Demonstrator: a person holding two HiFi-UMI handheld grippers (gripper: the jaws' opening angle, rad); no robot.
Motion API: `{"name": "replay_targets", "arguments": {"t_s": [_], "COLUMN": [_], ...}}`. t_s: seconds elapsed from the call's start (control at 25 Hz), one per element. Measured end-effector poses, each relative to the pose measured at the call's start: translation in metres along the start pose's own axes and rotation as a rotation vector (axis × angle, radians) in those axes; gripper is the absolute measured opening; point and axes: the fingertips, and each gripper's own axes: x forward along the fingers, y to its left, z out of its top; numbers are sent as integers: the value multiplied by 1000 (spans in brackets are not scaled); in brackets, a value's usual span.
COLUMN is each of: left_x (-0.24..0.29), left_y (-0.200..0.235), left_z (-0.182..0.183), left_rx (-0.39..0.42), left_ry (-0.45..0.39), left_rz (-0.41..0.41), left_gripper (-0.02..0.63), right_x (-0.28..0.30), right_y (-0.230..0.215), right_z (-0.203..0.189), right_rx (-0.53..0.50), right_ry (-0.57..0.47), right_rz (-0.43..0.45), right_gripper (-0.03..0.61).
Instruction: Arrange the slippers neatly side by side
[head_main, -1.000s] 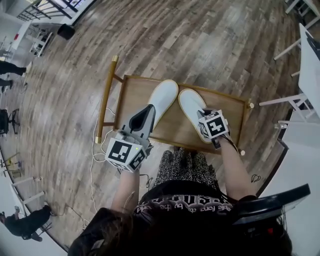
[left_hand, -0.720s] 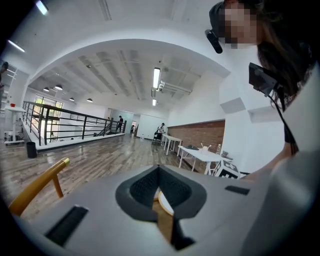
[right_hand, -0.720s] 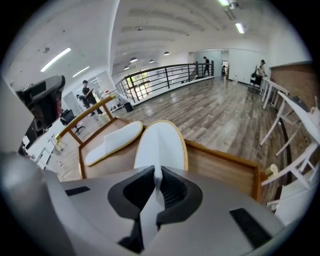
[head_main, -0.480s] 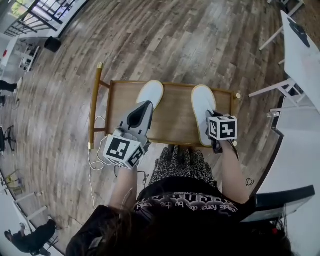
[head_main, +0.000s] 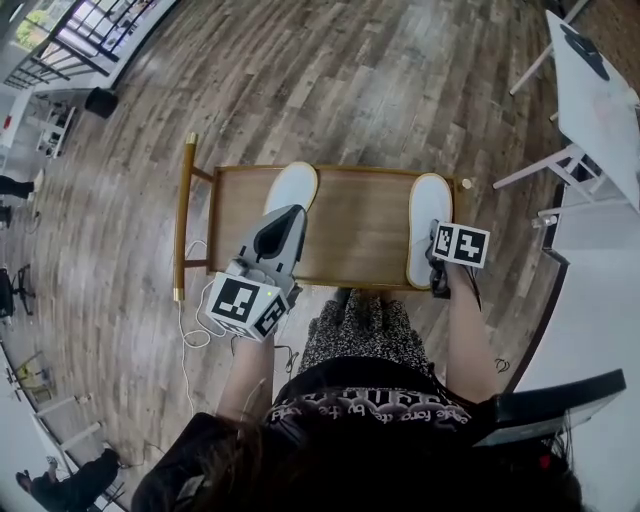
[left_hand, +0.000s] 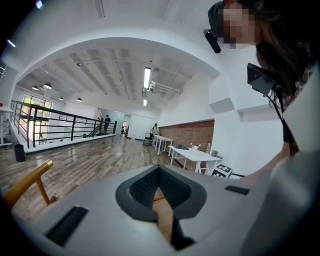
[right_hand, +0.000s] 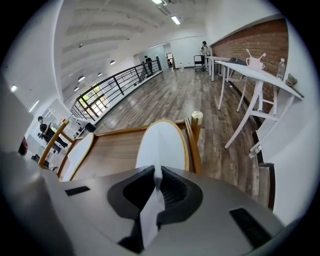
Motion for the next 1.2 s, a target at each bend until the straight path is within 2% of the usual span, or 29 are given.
{"name": "replay_targets", "arguments": {"t_s": [0.2,0.32,0.48,0.6,0.68,0.76,0.84,0.88,1.04,1.2], "left_x": [-13,-21,-29,-32,-33,-37,-45,-49,-66,-73], "left_y": [3,10,19,22,22,25,32,35,49,63], "left_z": [-4,-6,-9,-8,-6,-5,-5,-6,-14,-24], "left_rx": [-21,-29,-27,-36,-42,-42,-42,-46,-71,-76], "left_ry": [6,3,10,-1,-13,-21,-24,-26,-27,-21], "left_rz": [35,60,85,97,105,112,128,140,188,219], "left_gripper": [2,2,2,2,2,2,2,2,2,2], "right_x": [8,10,9,2,-12,-31,-47,-52,-41,-11], "right_y": [-8,-4,5,6,5,11,30,45,131,210], "right_z": [-3,0,3,7,12,19,24,26,24,15], "right_rx": [-64,-58,-39,-62,-128,-263,-389,-417,-369,-406], "right_ry": [1,-31,-51,-60,-85,-125,-160,-171,-163,-121], "right_rz": [-25,0,44,38,10,-37,-51,-28,165,256], "right_gripper": [25,26,114,140,143,143,143,143,143,143]}}
